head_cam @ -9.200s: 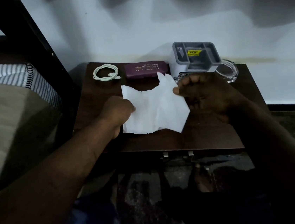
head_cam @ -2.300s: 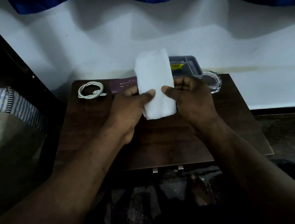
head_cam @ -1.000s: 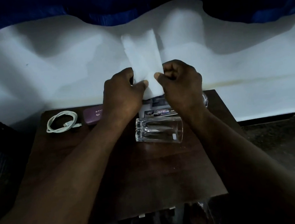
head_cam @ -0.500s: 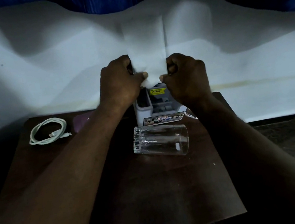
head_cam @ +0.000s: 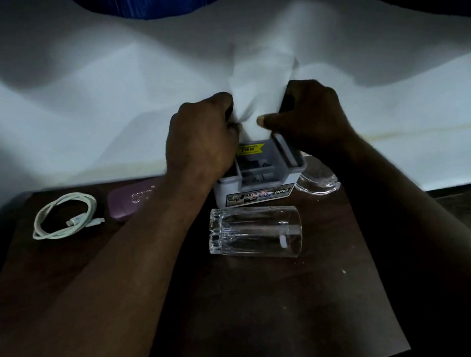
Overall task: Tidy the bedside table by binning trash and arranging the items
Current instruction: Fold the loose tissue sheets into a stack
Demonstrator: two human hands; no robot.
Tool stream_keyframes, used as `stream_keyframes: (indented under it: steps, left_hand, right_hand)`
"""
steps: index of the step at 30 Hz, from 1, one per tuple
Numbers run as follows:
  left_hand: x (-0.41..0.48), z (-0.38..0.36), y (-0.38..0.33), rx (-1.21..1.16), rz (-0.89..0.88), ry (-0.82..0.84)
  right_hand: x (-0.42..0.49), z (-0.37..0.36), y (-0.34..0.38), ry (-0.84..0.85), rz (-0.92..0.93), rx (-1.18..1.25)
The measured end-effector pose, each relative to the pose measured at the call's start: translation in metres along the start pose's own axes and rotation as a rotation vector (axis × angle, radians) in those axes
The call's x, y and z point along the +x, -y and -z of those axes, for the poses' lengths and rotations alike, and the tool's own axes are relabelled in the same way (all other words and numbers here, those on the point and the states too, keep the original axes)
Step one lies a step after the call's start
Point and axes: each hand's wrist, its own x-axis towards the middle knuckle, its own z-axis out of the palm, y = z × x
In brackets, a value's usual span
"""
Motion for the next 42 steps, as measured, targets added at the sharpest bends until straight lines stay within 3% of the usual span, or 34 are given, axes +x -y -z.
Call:
stream_keyframes:
  steps: [4, 8, 11, 17, 20, 23, 28, 34, 42]
  left_hand:
    - [0.0, 0.0, -0.001, 0.098, -0.049, 0.016]
    - [0.004, 0.006, -0.003, -0.078, 0.057, 0.016]
    - [0.005, 0.008, 0.0, -0.054, 0.066, 0.01]
    - [0.005, 0.008, -0.002, -0.05, 0.082, -0.027]
    - [0.006, 0.011, -0.002, -0.107, 0.082, 0.038]
    - [0.004, 0.008, 0.002, 0.001, 0.06, 0.106]
    - [-0.002, 0.006, 0.0, 0.073, 0.029, 0.088]
    - [-0.001, 0.009, -0.007, -0.066, 0.096, 0.033]
    - [-0.004, 0.004, -0.002, 0.029, 0.041, -0.06]
  right_hand:
    - [0.003, 0.005, -0.001, -0.029, 0.022, -0.042]
    - [-0.001, -0.005, -0.001, -0.045, 0.05, -0.132]
    - [-0.002, -0.008, 0.0, -0.041, 0.053, -0.164]
    - [-0.004, -0.001, -0.002, -0.032, -0.019, 0.016]
    - [-0.003, 0.001, -0.004, -0.081, -0.024, 0.026]
    - [-0.003, -0.002, -0.002, -0.073, 0.014, -0.034]
    - [-0.007, -0.011, -0.001, -0.079, 0.028, -0.145]
    - [-0.008, -0.012, -0.002, -0.102, 0.076, -0.205]
    - [-0.009, -0.005, 0.0, -0.028, 0.024, -0.076]
